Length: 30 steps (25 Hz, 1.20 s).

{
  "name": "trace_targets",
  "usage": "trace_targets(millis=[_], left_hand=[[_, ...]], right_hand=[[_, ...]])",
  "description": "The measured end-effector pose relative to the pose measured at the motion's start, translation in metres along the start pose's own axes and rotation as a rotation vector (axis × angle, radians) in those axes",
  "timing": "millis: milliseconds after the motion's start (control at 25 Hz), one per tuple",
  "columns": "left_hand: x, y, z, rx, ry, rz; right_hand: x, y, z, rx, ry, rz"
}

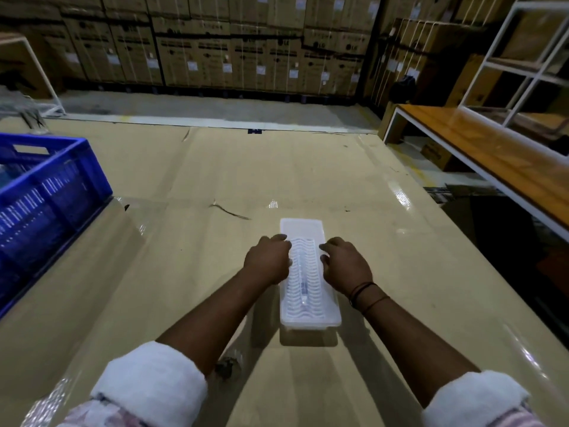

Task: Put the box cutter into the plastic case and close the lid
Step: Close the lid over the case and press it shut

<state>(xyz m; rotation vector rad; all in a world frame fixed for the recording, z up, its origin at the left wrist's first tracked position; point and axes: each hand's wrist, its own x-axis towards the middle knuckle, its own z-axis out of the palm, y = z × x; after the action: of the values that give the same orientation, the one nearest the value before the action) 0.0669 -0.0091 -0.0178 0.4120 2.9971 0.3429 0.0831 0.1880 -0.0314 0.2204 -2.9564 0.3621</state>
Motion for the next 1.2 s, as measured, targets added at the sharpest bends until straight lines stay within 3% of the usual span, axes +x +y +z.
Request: trace_targets(millis=[120, 240, 400, 520, 920, 1200], left_hand=[[-0.013, -0.008, -0.019, -0.062, -0.346, 0.052], [-0.016, -0.016, -0.029, -0.058, -0.542, 0.089], [-0.009, -0.012, -0.029, 0.071, -0.584, 0.085], [-0.008, -0.002, -0.033, 0.132, -0.585, 0.075], [-0.008, 0.016, -0.037, 0.248, -0.53, 0.041], [-0.017, 0.01, -0.044, 0.061, -0.443, 0.084]], right_hand=[[-0.013, 0.007, -0.005, 0.006, -0.149, -0.024], [-0.019, 0.01, -0.017, -0.089, -0.29, -0.076], [-0.009, 0.007, -0.051, -0.209, -0.607, -0.122], [-0.003, 0.006, -0.061, -0.22, -0.72, -0.128], [0.0, -0.019, -0.062, -0.341, -0.688, -0.064], [-0.016, -0.034, -0.038, -0.232, -0.353, 0.017]])
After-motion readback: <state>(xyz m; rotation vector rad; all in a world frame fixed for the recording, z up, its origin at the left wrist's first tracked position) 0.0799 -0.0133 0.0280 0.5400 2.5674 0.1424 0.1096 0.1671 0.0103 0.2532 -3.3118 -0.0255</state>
